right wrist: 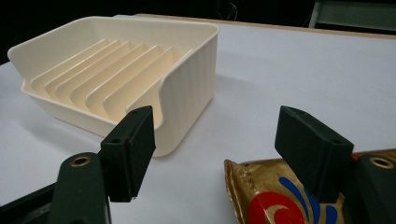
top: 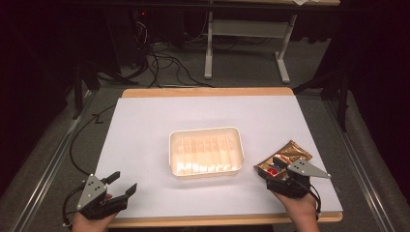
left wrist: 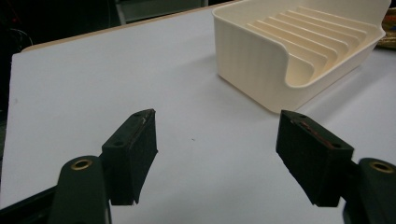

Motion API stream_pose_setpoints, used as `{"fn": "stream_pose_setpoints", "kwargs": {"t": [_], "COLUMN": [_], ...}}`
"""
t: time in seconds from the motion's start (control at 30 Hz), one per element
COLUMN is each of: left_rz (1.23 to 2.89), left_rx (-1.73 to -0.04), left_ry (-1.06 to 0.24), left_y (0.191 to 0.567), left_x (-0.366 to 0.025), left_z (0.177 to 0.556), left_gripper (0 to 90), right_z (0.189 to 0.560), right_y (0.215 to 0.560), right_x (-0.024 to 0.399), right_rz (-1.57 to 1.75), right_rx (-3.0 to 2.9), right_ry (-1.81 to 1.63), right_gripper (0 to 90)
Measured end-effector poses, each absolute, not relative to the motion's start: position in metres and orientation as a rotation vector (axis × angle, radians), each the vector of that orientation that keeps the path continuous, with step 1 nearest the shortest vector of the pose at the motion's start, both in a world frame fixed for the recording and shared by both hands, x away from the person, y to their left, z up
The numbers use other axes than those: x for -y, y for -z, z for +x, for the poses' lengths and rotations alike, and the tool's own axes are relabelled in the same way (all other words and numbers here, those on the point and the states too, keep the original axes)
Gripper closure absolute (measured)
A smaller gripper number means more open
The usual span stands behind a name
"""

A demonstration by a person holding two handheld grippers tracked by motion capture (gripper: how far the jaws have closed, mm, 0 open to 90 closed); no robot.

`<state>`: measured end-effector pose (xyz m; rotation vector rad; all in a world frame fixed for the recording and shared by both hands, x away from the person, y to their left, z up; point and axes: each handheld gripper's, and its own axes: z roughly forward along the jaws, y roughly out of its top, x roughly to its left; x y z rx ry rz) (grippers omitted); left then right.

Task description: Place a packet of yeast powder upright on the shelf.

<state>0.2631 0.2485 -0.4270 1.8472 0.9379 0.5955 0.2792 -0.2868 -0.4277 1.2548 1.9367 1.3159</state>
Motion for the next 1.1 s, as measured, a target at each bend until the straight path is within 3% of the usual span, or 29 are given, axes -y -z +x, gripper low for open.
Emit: {"fn": "stream_pose_setpoints", "kwargs": {"t": [0.27,0.83,1.1], "left_rz": [1.852,1.851,1.835], "left_rx": [-0.903,-0.829,-0.841], "left_ry": [-0.575,-0.527,-0.534], "left_y": [0.426,0.423,0.422], "left_x": [-0.236,-0.214,-0.218], "left_z": [0.273,0.296,0.295], "left_gripper": [29.5,29.6,29.7], "right_z": [0.265,0.245,0.253], "right_y": [0.429,0.452,0.462], "right_x": [0.297,0.305,0.305], "right_rz": [1.275,1.397,1.428], "right_rx": [-1.933,-2.043,-2.077], "right_ry": [-1.294,-1.144,-1.036], "right_gripper": [36.3,41.3,52.0]}}
